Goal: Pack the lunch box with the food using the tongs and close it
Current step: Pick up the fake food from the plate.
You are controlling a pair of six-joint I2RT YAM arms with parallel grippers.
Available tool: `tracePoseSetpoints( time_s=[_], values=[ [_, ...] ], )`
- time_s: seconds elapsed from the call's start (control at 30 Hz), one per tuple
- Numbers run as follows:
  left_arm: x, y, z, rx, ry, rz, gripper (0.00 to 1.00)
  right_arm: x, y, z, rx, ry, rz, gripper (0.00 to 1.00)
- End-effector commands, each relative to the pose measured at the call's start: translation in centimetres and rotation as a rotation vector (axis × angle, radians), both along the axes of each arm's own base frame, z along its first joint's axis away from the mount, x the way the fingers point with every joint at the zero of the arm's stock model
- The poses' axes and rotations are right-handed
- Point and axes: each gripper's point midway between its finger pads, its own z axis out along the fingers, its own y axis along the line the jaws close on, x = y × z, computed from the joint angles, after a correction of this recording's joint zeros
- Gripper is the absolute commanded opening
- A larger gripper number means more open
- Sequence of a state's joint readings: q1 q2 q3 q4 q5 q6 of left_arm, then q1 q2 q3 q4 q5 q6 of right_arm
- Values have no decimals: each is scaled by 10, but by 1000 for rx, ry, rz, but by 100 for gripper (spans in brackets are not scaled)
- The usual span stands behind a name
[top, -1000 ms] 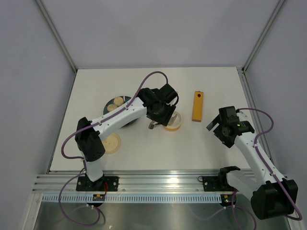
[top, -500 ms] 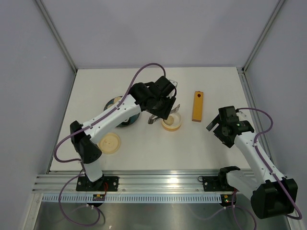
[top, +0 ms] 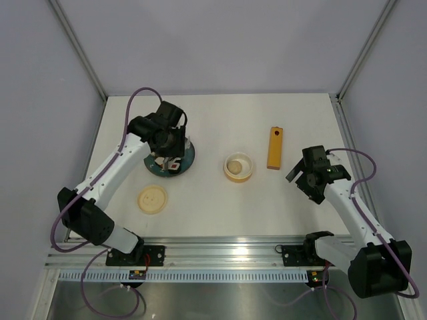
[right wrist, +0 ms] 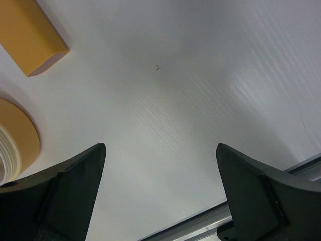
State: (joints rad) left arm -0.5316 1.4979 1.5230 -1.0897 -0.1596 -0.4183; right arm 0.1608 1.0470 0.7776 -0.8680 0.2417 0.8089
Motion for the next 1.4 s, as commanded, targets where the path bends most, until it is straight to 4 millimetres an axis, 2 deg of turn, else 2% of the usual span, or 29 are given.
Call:
tracePoseSetpoints(
  time_s=[0.0, 0.07, 0.27, 0.57, 0.73, 1.2, 1.3, 1.37],
  values=[
    [7, 27, -1, -7, -47, 93, 52, 13, 4, 8, 15, -40, 17, 99],
    [10, 38, -8, -9, -43, 131, 52, 14, 4, 7, 16, -37, 18, 99],
    [21, 38, -32, -55, -4, 154, 52, 17, 8, 6, 31, -35, 28, 99],
    [45, 40, -40, -43, -1, 216, 52, 16, 9, 3, 35, -28, 28, 100],
    [48, 45, -44, -24, -7, 245, 52, 17, 10, 1, 38, -22, 31, 99],
    [59, 41, -63, -29, 28, 259, 52, 16, 11, -5, 44, -10, 36, 99],
    [59, 40, -64, -38, 30, 260, 47, 15, 11, -5, 46, -12, 35, 99],
    [59, 40, -63, -42, 30, 259, 40, 15, 11, -4, 47, -15, 35, 99]
  ],
)
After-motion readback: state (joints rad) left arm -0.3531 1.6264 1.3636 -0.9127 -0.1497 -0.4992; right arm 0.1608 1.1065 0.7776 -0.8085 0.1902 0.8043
